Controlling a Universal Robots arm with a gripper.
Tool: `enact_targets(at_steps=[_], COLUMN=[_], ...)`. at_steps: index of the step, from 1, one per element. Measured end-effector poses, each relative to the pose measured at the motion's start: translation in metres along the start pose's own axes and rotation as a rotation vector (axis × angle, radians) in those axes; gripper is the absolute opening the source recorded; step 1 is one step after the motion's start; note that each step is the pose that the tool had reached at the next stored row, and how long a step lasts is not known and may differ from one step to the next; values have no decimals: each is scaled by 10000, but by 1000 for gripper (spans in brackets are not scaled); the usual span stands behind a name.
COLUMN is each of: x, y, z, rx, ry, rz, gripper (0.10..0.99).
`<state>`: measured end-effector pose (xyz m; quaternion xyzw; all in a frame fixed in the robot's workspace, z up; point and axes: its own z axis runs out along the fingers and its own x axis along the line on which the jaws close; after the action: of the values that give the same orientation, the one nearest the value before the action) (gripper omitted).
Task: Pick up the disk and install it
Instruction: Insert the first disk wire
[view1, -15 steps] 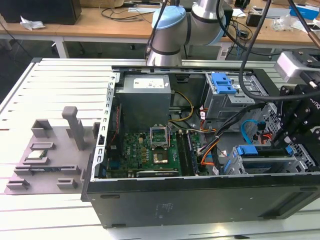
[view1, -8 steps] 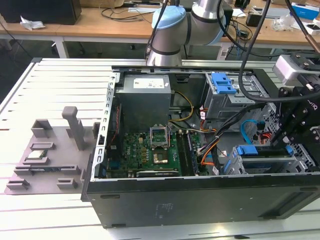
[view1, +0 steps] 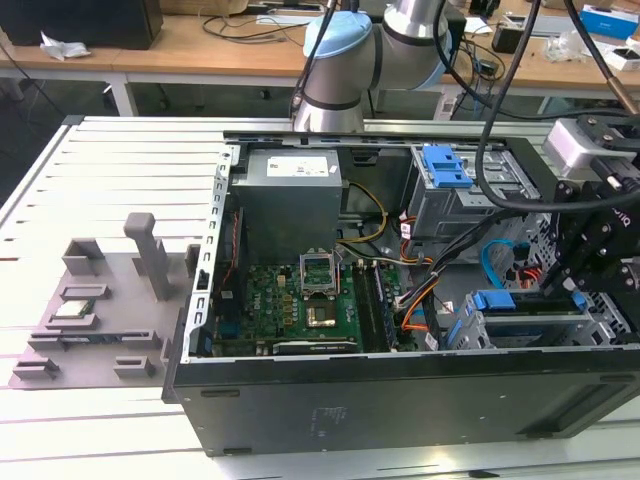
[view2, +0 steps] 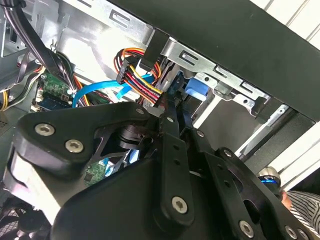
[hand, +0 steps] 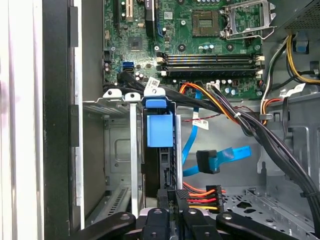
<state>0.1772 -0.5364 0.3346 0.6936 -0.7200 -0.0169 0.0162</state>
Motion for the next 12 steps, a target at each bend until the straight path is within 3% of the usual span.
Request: enact_targets(at_steps=[3,4,7,10,12], x=[1,1,2,-6,-21], y=[0,0,1,6,13], z=[9,5,-18,-114,-255], rx=[-1,-1,0,0,0], ry=[-16,-8,-2,-2,-3], rz=[-1,-1,0,0,0], gripper=[180,247,247,247,247])
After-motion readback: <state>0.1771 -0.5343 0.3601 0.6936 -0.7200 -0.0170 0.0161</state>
